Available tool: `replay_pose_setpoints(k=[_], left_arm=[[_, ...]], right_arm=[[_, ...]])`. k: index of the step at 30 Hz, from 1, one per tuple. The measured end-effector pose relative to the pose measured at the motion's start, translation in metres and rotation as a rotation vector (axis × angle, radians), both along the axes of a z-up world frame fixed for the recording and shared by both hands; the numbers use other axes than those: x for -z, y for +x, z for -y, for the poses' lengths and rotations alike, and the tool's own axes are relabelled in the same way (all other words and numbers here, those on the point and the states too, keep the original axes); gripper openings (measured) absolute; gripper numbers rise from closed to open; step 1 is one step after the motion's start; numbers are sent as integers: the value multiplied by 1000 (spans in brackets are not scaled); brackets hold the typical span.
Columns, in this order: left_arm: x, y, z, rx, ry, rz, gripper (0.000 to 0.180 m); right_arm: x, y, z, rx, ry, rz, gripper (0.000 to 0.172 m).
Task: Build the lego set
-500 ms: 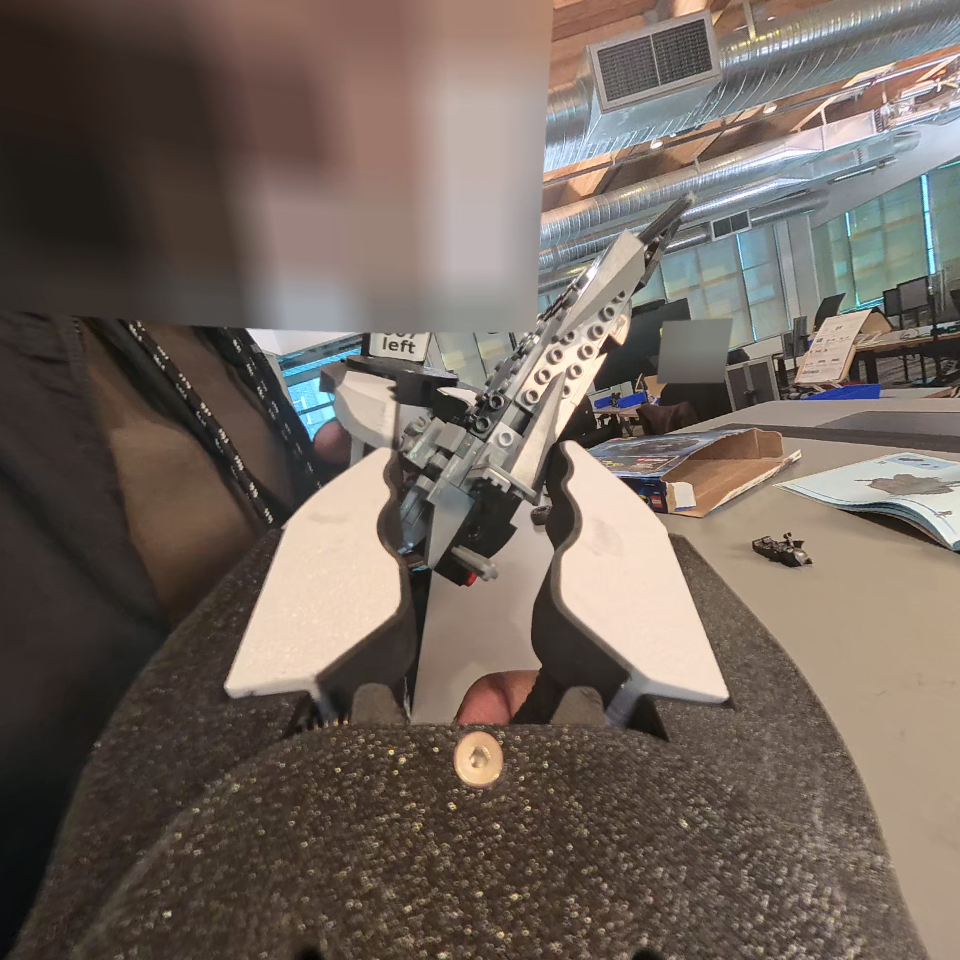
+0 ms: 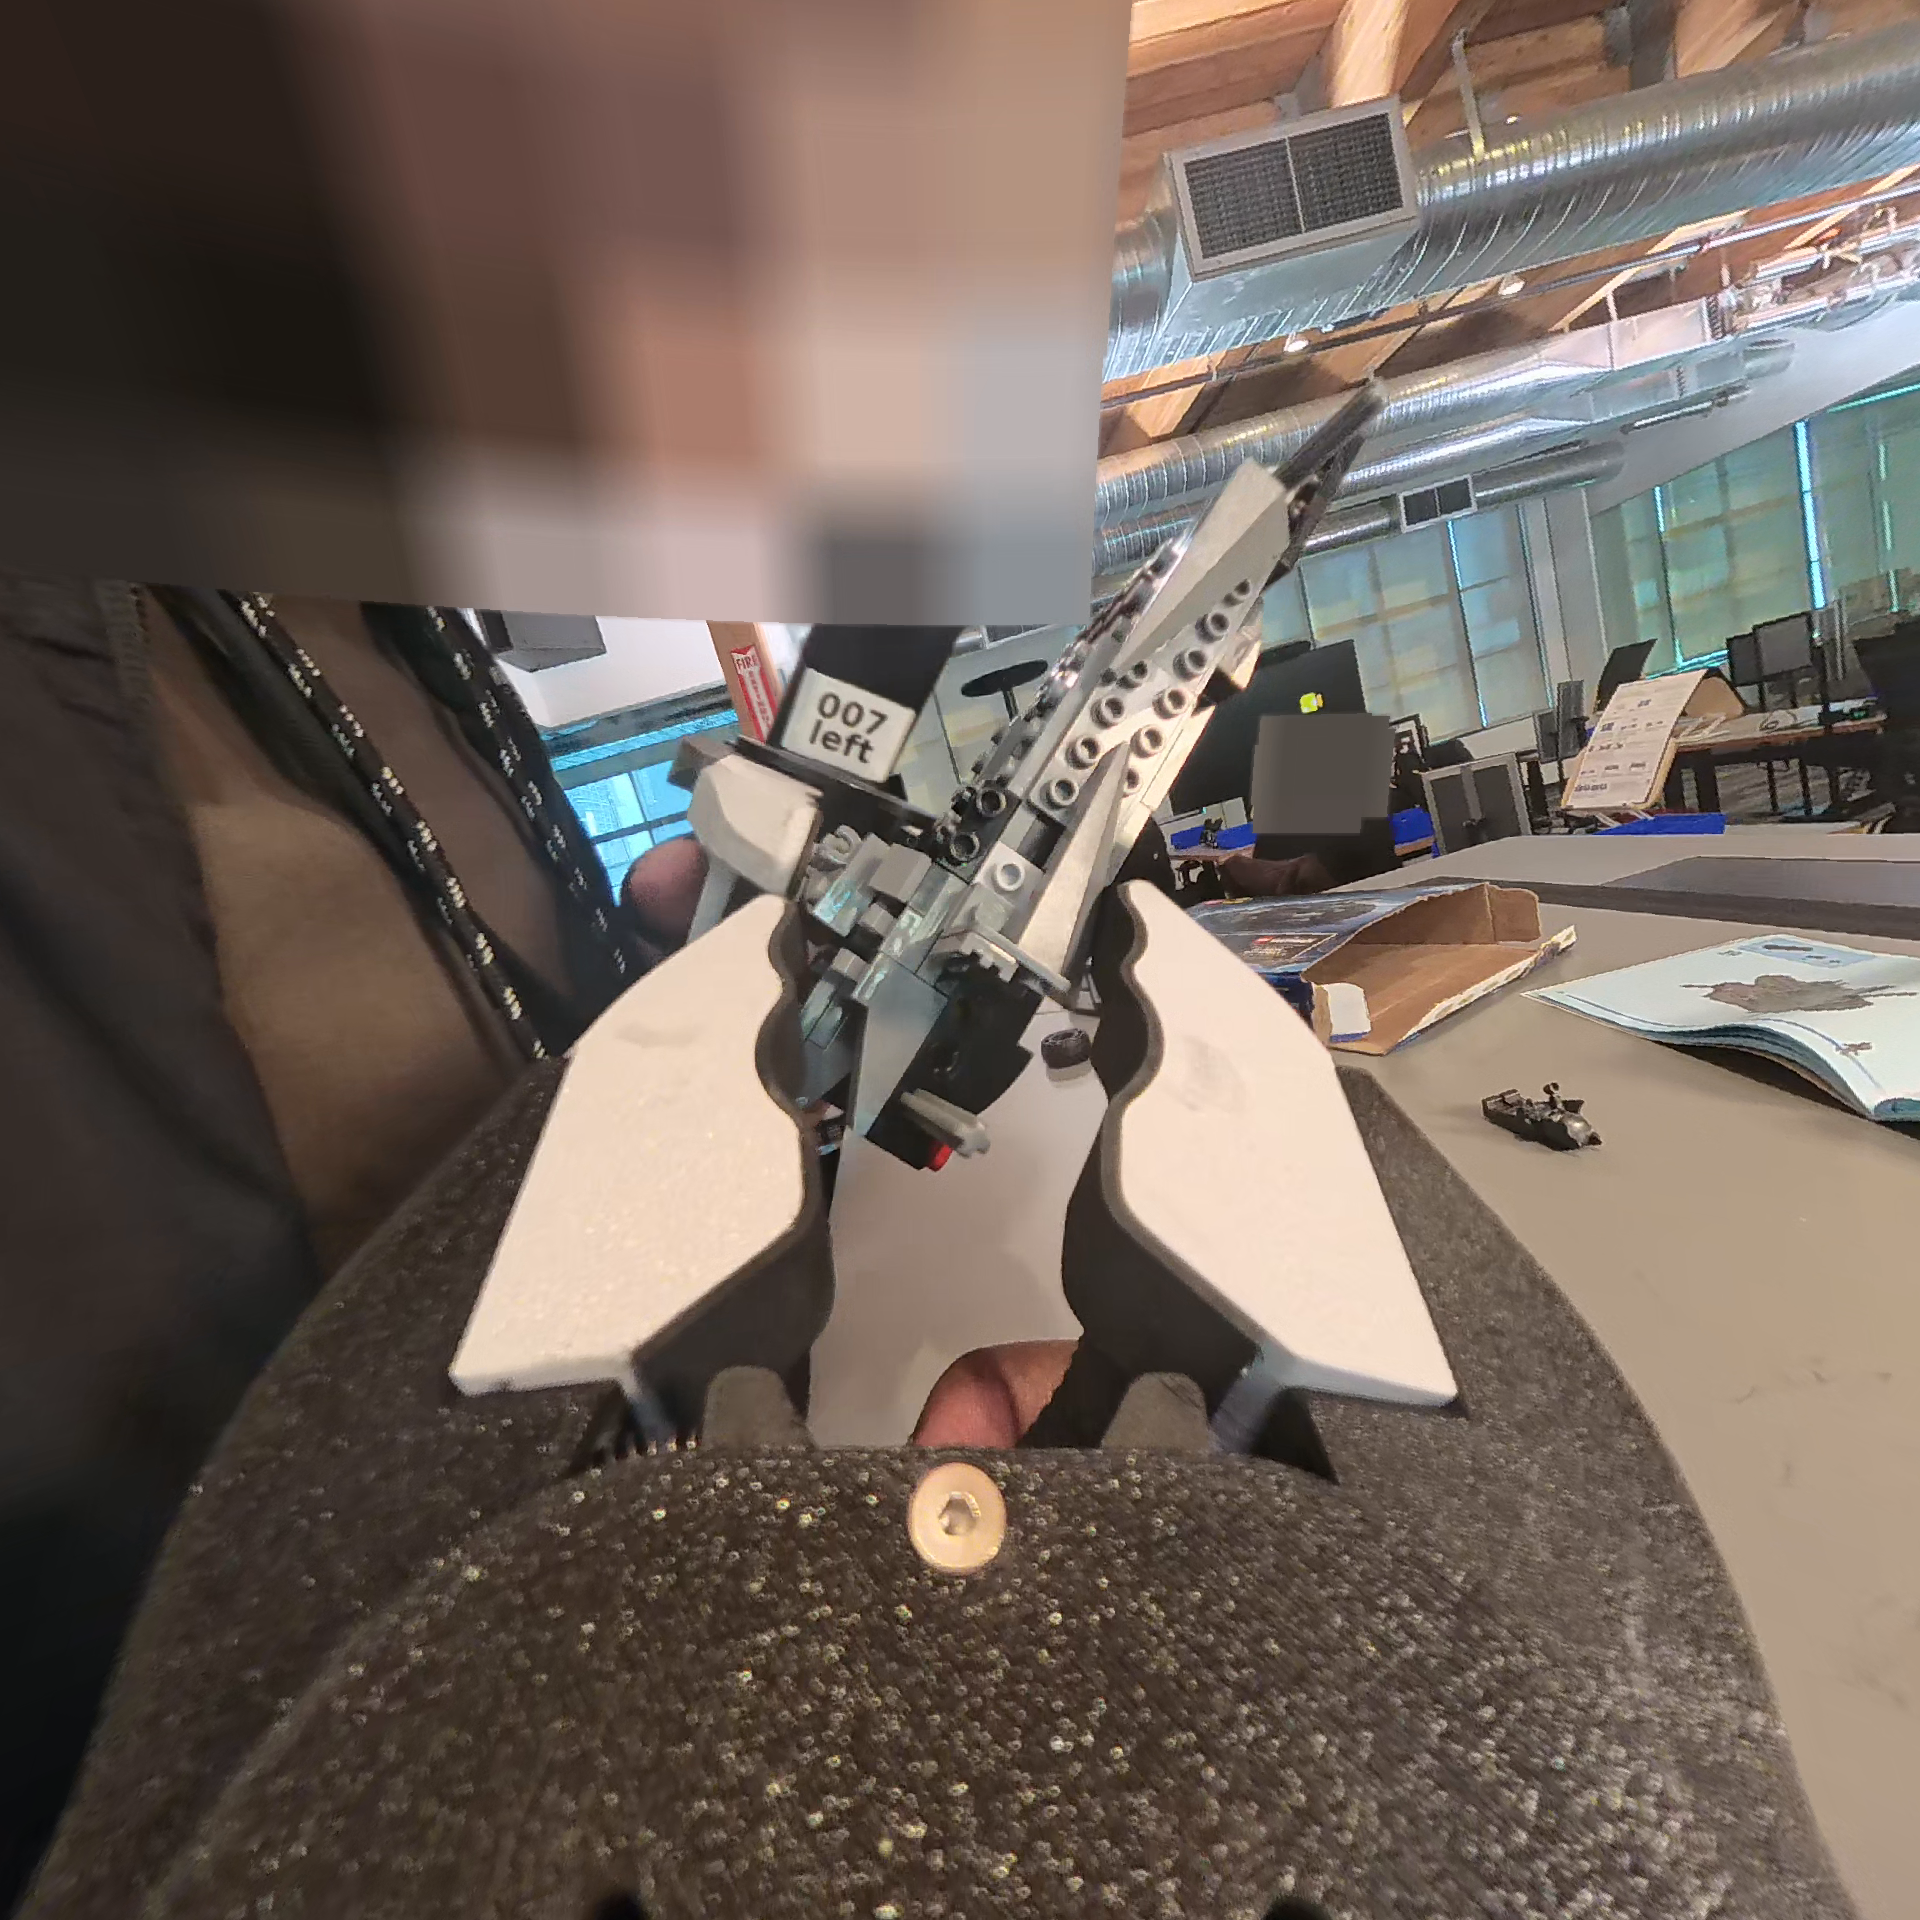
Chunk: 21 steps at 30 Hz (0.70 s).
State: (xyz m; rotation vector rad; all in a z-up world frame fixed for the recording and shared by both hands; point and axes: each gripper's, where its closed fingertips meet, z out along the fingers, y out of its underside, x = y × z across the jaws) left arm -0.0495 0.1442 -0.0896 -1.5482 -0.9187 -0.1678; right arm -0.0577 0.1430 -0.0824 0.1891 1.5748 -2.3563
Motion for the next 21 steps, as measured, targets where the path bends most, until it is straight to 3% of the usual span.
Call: replay_pose_setpoints(k=[4,21], left_arm=[[-2,0,-1,2,87,48,48],[-3,-2,-1,-19,-65,-137,48]], right_arm=[[-1,1,-1,4,-10,-14,53],[1,1,-2,58,-35,-104,54]])
